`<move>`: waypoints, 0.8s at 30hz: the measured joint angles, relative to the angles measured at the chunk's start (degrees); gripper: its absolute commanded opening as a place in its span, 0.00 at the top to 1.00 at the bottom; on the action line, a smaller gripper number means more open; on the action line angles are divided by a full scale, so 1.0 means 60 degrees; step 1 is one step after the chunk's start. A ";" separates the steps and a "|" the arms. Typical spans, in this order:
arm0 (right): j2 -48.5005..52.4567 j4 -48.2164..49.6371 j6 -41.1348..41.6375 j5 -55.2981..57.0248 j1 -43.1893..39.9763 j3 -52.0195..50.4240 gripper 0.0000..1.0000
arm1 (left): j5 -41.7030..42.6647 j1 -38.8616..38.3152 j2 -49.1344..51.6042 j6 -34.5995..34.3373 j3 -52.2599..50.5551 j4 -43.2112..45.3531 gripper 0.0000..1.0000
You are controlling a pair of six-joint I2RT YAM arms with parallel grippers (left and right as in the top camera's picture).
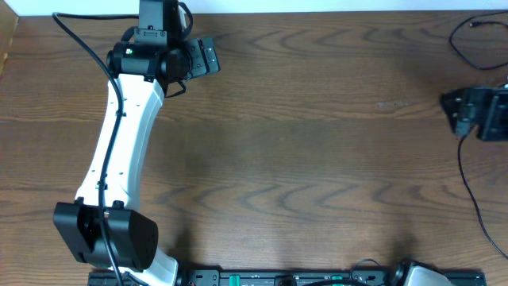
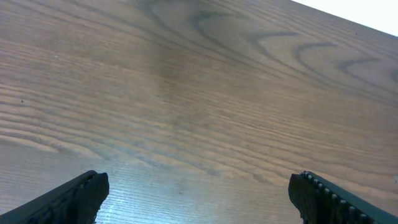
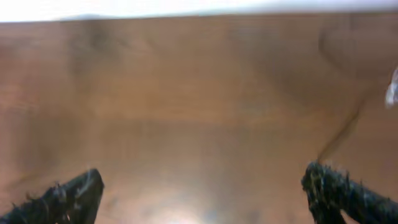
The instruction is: Untangle cables
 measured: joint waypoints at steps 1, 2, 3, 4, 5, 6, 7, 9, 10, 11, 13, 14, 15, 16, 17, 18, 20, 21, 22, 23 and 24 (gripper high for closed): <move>-0.0390 0.0667 0.0102 0.0208 0.0361 -0.0543 0.01 | 0.0000 0.0000 0.0000 0.0000 0.0000 0.0000 0.02; -0.0776 0.1392 0.0266 0.0484 0.0685 -0.1100 0.01 | 0.0000 0.0000 0.0000 0.0000 0.0000 0.0000 0.02; -0.1111 0.1894 0.0466 0.0714 0.0936 -0.1581 0.01 | 0.0004 0.0000 0.0000 0.0000 0.0000 0.0004 0.02; -0.1497 0.2422 0.0678 0.1005 0.1209 -0.2124 0.01 | 0.0000 0.0000 0.0000 0.0000 0.0000 0.0000 0.02; -0.1978 0.3089 0.0933 0.1330 0.1512 -0.2812 0.01 | 0.0004 0.0000 0.0000 0.0000 0.0000 0.0000 0.02; -0.2382 0.3592 0.1191 0.1625 0.1745 -0.3402 0.01 | 0.0004 0.0000 0.0000 0.0000 0.0000 0.0004 0.02; -0.2801 0.4200 0.1424 0.1905 0.1967 -0.4047 0.01 | 0.0000 0.0000 0.0000 0.0000 0.0000 0.0000 0.02; -0.3628 0.5475 0.1763 0.2437 0.2361 -0.5380 0.01 | 0.0004 0.0000 0.0000 0.0000 0.0000 0.0004 0.02; -0.3993 0.6098 0.1902 0.2641 0.2517 -0.6011 0.01 | 0.0004 0.0000 0.0000 0.0000 0.0000 0.0000 0.02; -0.4331 0.6681 0.1993 0.2849 0.2648 -0.6626 0.01 | 0.0000 0.0000 0.0000 0.0000 0.0000 0.0000 0.02; -0.4969 0.7858 0.2149 0.3151 0.2805 -0.7832 0.01 | 0.0000 0.0000 0.0000 0.0000 0.0000 -0.0004 0.02; -0.5242 0.8324 0.2204 0.3228 0.2834 -0.8375 0.01 | 0.0000 0.0000 0.0000 0.0000 0.0000 0.0000 0.02; -0.5501 0.8750 0.2251 0.3340 0.2856 -0.8907 0.01 | 0.0004 0.0000 0.0000 0.0000 0.0000 0.0004 0.02; -0.5821 0.9249 0.2284 0.3417 0.2856 -0.9544 0.01 | -0.0004 0.0000 0.0000 0.0000 0.0000 0.0000 0.02; -0.6051 0.9530 0.2328 0.3461 0.2856 -1.0021 0.01 | 0.0004 0.0000 0.0000 0.0000 0.0000 0.0004 0.02; -0.6390 1.0072 0.2342 0.3504 0.2856 -1.0673 0.01 | 0.0000 0.0000 0.0000 0.0000 0.0000 0.0000 0.02; -0.6896 1.0703 0.2386 0.3585 0.2874 -1.1562 0.01 | -0.0004 0.0000 0.0000 0.0000 0.0000 0.0004 0.02; -0.7198 1.1034 0.2401 0.3610 0.2911 -1.2036 0.01 | 0.0000 0.0000 0.0000 0.0000 0.0000 0.0004 0.02; -0.7508 1.1315 0.2401 0.3632 0.2936 -1.2495 0.01 | 0.0000 0.0000 0.0000 0.0000 0.0000 0.0004 0.02; -0.7894 1.1642 0.2401 0.3639 0.2951 -1.2983 0.01 | 0.0004 0.0000 0.0000 0.0000 0.0000 0.0000 0.02; -0.8215 1.1868 0.2397 0.3639 0.2951 -1.3362 0.01 | 0.0004 0.0000 0.0000 0.0000 0.0000 0.0000 0.02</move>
